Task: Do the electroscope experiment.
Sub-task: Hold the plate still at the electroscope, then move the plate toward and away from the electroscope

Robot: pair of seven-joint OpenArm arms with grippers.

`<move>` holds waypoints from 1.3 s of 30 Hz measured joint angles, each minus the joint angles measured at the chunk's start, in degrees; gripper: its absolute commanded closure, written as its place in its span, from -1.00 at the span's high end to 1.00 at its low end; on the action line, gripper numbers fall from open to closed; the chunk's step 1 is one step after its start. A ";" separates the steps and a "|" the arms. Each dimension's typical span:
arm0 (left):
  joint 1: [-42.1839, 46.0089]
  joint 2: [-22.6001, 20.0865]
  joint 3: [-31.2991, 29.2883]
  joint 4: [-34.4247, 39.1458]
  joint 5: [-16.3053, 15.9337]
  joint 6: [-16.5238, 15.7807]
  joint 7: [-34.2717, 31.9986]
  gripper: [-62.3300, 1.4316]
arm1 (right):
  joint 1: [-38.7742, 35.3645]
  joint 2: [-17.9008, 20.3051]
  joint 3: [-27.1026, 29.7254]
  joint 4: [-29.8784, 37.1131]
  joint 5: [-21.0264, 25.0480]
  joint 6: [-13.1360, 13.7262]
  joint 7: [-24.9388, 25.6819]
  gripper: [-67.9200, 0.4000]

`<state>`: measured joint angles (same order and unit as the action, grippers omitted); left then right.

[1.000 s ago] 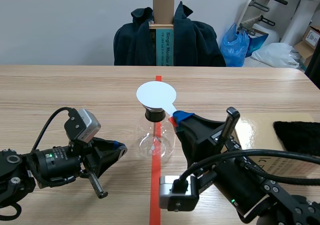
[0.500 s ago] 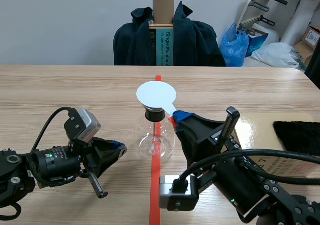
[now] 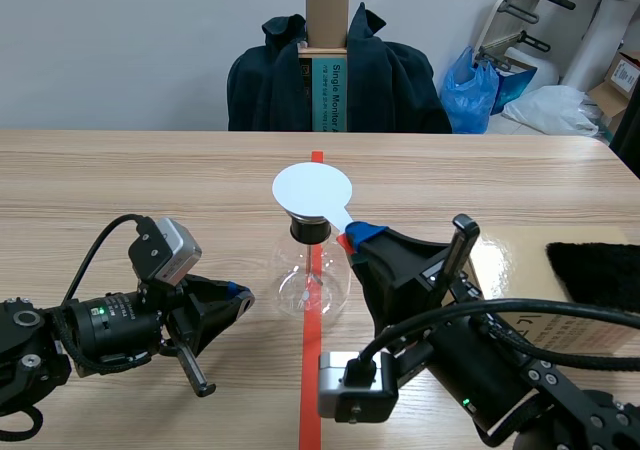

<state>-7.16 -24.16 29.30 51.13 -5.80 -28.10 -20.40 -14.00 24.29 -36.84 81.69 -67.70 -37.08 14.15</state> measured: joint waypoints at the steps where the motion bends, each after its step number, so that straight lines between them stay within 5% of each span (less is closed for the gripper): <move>1: 0.00 0.00 0.00 0.00 0.00 0.00 0.00 -0.86 | 0.00 0.00 0.00 0.00 0.00 0.00 0.00 -0.97; 23: 0.00 0.00 0.00 0.00 0.00 0.00 0.00 -0.86 | 0.00 0.00 0.00 0.00 0.02 0.00 -15.30 -0.97; 28: 0.00 0.00 0.00 0.00 0.00 0.00 0.00 -0.86 | 0.00 0.00 0.00 0.00 0.04 1.18 -14.49 -0.97; 39: 0.00 0.00 0.00 0.00 0.00 0.00 0.00 -0.86 | -0.02 0.00 0.00 0.00 0.02 1.75 -3.63 -0.97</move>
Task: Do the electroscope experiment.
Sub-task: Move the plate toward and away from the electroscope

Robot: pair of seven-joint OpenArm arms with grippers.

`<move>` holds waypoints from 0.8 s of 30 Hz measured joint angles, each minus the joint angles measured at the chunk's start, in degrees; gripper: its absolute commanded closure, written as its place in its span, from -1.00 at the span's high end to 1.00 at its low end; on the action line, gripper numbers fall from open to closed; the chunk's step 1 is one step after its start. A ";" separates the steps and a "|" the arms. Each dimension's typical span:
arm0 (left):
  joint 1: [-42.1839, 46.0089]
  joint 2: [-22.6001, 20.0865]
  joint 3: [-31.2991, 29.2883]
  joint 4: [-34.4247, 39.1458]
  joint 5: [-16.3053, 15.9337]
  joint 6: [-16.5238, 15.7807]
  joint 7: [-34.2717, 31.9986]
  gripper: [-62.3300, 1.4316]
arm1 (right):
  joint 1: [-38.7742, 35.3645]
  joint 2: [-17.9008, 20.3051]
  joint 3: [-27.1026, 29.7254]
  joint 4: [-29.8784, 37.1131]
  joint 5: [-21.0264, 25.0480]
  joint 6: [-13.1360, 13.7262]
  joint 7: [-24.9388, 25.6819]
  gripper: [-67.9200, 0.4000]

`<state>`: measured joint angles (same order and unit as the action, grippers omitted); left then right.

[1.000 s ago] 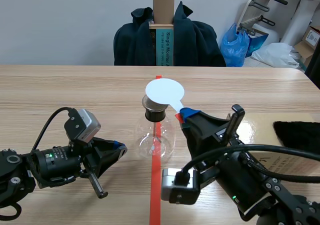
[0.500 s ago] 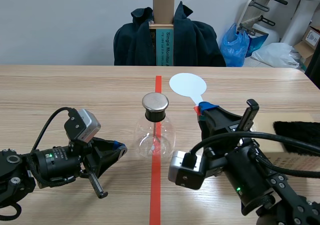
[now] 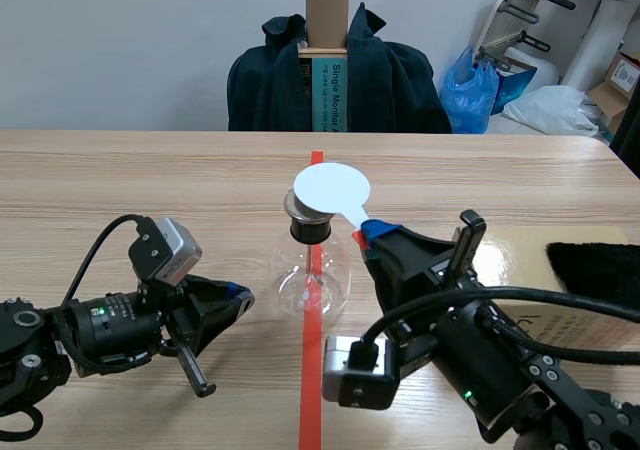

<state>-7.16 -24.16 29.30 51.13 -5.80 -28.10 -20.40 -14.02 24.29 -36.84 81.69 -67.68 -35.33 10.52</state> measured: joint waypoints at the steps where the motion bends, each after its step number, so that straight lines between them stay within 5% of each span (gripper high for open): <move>1: 0.00 0.00 0.00 0.00 0.00 0.00 0.00 -0.86 | 0.00 0.00 0.00 0.00 -0.02 -0.02 0.74 -0.97; 18: 0.00 0.00 0.00 0.00 0.00 0.00 0.00 -0.86 | 0.00 0.00 0.00 0.00 -0.02 -0.02 1.66 -0.97; 24: 0.00 0.00 0.00 0.00 0.00 0.00 0.00 -0.86 | 0.00 0.00 0.00 0.00 -0.02 -0.02 -2.71 -0.97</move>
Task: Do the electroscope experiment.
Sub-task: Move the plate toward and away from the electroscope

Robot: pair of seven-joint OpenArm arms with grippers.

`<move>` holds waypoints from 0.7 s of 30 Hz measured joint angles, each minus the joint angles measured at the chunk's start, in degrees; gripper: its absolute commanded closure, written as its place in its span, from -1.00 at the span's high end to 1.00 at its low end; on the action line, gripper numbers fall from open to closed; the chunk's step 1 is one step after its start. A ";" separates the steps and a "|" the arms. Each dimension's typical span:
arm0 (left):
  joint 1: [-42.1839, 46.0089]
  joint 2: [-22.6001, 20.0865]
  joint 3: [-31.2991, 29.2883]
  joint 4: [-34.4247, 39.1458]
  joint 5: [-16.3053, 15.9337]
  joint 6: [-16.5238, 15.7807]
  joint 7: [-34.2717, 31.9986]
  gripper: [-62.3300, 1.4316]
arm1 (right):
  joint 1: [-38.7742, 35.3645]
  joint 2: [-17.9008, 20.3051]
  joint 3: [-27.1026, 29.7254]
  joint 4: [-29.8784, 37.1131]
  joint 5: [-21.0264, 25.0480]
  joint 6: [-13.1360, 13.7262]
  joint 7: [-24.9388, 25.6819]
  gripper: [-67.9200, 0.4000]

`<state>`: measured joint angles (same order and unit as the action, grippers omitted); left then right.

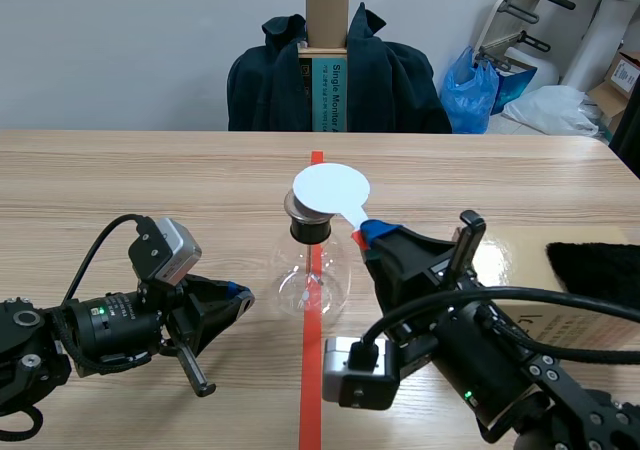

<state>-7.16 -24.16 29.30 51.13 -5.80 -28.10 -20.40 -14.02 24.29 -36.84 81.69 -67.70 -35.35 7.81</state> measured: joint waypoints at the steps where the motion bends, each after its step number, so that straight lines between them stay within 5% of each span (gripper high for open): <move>1: 0.00 0.00 0.00 0.00 0.00 0.00 0.00 -0.86 | 0.00 0.00 0.00 0.00 0.00 0.00 -0.92 -0.97; 12: 0.00 0.00 0.00 0.00 0.00 0.00 0.00 -0.86 | 0.00 0.00 0.00 0.00 0.04 0.00 -10.23 -0.97; 21: 0.00 0.00 0.00 0.00 0.00 0.00 0.00 -0.86 | 0.00 0.00 0.00 0.00 0.04 0.00 -6.67 -0.97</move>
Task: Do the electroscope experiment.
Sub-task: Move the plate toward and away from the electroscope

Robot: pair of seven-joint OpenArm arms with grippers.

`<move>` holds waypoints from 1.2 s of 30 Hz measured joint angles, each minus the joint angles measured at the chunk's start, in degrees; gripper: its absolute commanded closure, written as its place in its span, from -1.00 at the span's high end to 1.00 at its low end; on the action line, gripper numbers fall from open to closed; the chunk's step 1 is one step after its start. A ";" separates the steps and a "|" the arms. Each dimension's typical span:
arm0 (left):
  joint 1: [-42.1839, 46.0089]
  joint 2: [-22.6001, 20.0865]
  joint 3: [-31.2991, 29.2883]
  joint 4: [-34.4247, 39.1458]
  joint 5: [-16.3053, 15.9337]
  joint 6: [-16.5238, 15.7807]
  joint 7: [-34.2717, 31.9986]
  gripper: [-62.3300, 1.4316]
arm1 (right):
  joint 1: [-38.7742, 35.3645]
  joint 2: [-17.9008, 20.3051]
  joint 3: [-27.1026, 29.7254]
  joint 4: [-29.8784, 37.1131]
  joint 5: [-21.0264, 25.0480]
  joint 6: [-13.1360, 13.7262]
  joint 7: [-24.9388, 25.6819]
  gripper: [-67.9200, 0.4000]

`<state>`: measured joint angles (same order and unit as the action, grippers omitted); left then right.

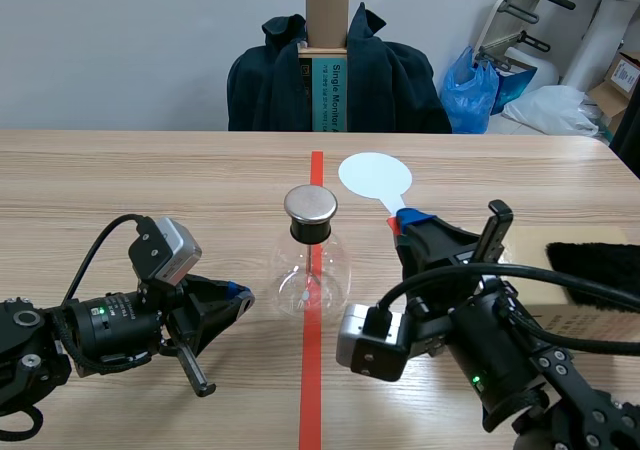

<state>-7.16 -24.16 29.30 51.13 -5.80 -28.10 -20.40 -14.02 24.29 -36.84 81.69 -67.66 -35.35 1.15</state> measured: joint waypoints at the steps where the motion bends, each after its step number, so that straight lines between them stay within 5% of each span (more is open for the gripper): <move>1: 0.00 0.00 0.00 0.00 0.00 0.00 0.00 -0.86 | 0.00 0.00 0.00 0.00 -0.02 0.00 0.79 -0.97; 13: 0.00 0.00 0.00 0.00 0.00 0.00 0.00 -0.86 | 0.00 0.00 0.00 0.00 -0.04 0.00 12.17 -0.97; 36: 0.00 0.00 0.00 0.00 0.00 0.00 0.00 -0.86 | 0.00 0.00 0.00 0.00 -0.04 0.00 9.49 -0.97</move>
<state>-7.16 -24.16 29.30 51.13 -5.80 -28.10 -20.40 -14.02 24.29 -36.84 81.69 -67.70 -35.35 10.63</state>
